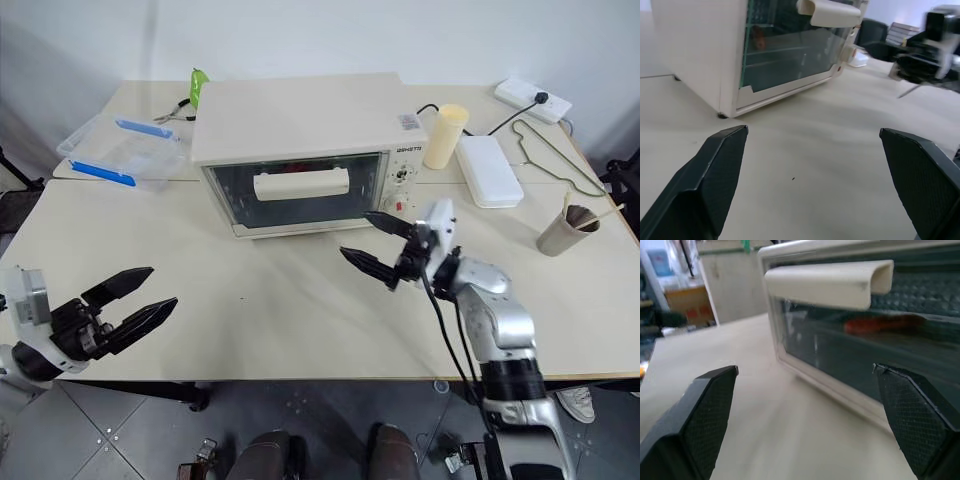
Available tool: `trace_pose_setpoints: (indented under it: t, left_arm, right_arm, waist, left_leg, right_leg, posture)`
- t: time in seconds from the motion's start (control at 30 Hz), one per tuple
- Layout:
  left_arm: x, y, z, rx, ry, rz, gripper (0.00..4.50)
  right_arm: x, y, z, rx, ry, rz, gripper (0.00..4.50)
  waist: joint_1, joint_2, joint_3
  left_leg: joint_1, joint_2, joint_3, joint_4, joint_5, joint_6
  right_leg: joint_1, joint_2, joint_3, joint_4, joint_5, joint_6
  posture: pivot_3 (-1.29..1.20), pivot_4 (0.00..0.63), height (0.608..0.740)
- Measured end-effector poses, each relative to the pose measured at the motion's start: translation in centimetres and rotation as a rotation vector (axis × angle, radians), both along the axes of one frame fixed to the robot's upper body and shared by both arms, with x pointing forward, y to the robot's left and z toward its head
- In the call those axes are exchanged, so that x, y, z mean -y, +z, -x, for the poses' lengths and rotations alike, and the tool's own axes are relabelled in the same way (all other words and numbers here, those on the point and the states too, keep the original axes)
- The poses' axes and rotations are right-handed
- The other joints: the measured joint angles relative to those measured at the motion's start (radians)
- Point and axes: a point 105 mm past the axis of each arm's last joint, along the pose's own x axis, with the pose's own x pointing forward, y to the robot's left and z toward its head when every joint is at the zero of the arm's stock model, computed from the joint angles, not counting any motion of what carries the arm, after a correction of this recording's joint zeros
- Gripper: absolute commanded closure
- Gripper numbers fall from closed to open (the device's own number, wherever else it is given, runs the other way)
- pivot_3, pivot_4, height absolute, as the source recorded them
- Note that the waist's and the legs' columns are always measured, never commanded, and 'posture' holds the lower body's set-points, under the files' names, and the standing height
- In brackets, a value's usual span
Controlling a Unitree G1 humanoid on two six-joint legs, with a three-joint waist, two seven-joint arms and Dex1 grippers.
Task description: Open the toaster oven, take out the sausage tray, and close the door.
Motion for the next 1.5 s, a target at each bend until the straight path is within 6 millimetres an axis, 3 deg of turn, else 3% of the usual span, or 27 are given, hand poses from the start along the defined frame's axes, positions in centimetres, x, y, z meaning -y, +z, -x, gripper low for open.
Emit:
trace_pose_setpoints:
  t: [0.17, 0.47, 0.57, 0.73, 0.83, 1.23, 1.33, 1.5]
  left_arm:
    - [0.6, 0.6, -0.2, 0.027, -0.013, -0.012, 0.02]
    - [0.4, -0.1, -0.4, 0.004, 0.035, -0.005, 0.02]
    - [0.3, -0.3, -0.6, 0.002, 0.047, 0.004, 0.02]
    - [0.1, 0.4, -1.7, 0.026, 0.051, 0.026, 0.02]
    - [0.4, 1.1, -2.5, 0.05, 0.024, 0.044, 0.59]
    - [1.0, 5.6, -7.0, 0.202, -0.018, 0.182, 4.28]
    - [1.7, 5.9, -8.0, 0.216, -0.031, 0.183, 4.47]
    - [3.2, 4.1, -9.1, 0.188, -0.079, 0.076, 4.47]
  right_arm:
    - [-1.3, 0.5, -1.1, 0.021, 0.027, -0.016, 0.0]
    - [-2.2, 1.3, -0.8, 0.106, 0.085, -0.026, 0.0]
    - [-2.1, 0.9, 0.0, 0.125, 0.114, -0.008, 0.0]
    - [-2.1, -1.4, 2.6, 0.203, 0.189, 0.157, 0.0]
    - [-2.3, -2.1, 3.5, 0.252, 0.214, 0.22, 0.0]
    - [-2.3, -1.0, 3.2, 0.379, 0.189, 0.264, 0.0]
    - [-2.3, -0.9, 3.2, 0.385, 0.191, 0.267, 0.0]
    - [-2.1, -1.2, 3.2, 0.388, 0.188, 0.291, 0.0]
  waist:
    - [-0.003, 0.0, 0.0]
    - [-0.005, 0.0, 0.0]
    - [-0.006, 0.0, 0.0]
    - [-0.009, 0.0, 0.0]
    - [-0.017, 0.0, 0.0]
    - [-0.023, -0.001, 0.0]
    - [-0.024, -0.001, 0.0]
    - [-0.024, -0.001, 0.0]
  left_leg:
    - [0.0, 0.001, 0.002, 0.0, 0.0, -0.001]
    - [-0.001, 0.001, 0.004, 0.0, 0.0, -0.001]
    - [-0.002, 0.001, 0.005, 0.0, 0.0, -0.001]
    - [-0.002, 0.002, 0.006, -0.001, 0.0, -0.002]
    - [-0.002, 0.002, 0.006, -0.001, 0.0, -0.002]
    - [-0.001, 0.001, 0.005, 0.001, 0.001, -0.002]
    - [-0.001, 0.001, 0.005, 0.001, 0.001, -0.002]
    - [-0.001, 0.001, 0.006, 0.001, 0.001, -0.002]
  right_leg:
    - [-0.001, 0.001, 0.0, 0.0, 0.0, 0.0]
    - [-0.005, 0.002, 0.003, 0.004, 0.0, 0.0]
    - [-0.007, 0.002, 0.003, 0.005, 0.0, 0.0]
    - [-0.008, 0.002, 0.003, 0.004, 0.0, 0.0]
    - [-0.008, 0.002, 0.003, 0.005, 0.0, 0.0]
    - [-0.007, 0.002, 0.003, 0.006, 0.0, 0.0]
    - [-0.007, 0.002, 0.003, 0.006, 0.0, 0.0]
    - [-0.007, 0.002, 0.002, 0.006, 0.0, 0.0]
  posture:
    - [0.0, 0.15, 0.74]
    - [0.0, 0.15, 0.74]
    - [0.0, 0.15, 0.74]
    - [0.0, 0.15, 0.74]
    - [0.0, 0.15, 0.74]
    - [0.0, 0.15, 0.74]
    - [0.0, 0.15, 0.74]
    - [0.0, 0.15, 0.74]
